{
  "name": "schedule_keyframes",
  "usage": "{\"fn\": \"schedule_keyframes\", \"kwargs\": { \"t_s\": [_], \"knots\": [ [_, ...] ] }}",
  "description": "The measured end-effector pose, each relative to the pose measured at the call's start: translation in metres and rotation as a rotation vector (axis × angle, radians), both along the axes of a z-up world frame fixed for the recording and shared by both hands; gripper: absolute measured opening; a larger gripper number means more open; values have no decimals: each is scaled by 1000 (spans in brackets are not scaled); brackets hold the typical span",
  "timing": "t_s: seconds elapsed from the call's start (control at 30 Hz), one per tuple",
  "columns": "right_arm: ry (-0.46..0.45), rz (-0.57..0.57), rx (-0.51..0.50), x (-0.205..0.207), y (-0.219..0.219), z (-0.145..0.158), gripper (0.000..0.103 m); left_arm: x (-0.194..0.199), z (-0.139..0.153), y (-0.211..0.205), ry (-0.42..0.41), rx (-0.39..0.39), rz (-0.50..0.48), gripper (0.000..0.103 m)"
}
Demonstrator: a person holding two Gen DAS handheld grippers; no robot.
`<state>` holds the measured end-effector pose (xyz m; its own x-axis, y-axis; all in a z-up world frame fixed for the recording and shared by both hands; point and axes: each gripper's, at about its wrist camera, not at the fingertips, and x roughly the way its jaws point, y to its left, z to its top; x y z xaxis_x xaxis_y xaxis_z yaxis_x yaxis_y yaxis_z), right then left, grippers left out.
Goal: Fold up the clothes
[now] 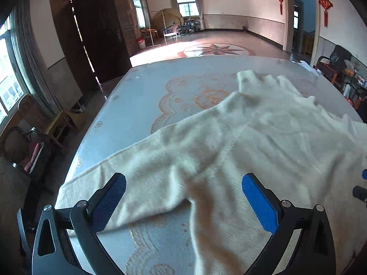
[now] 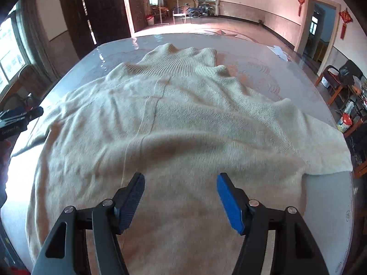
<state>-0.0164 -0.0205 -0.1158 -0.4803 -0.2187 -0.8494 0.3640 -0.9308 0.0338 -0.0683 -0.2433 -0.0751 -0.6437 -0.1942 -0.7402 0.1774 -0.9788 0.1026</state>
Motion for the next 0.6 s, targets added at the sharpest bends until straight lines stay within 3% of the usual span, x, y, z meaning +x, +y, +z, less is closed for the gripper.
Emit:
{"fn": "schedule_keyframes", "kwargs": {
  "t_s": [0.13, 0.3, 0.6],
  "knots": [
    [-38, 49, 57, 26, 6, -9, 66, 27, -11, 53, -44, 29, -41, 102],
    [-87, 6, 41, 32, 18, -17, 66, 49, -34, 92, -66, 22, -18, 102],
    [-94, 27, 64, 46, 23, -35, 66, 75, -62, 96, -90, -24, 29, 102]
  ]
}}
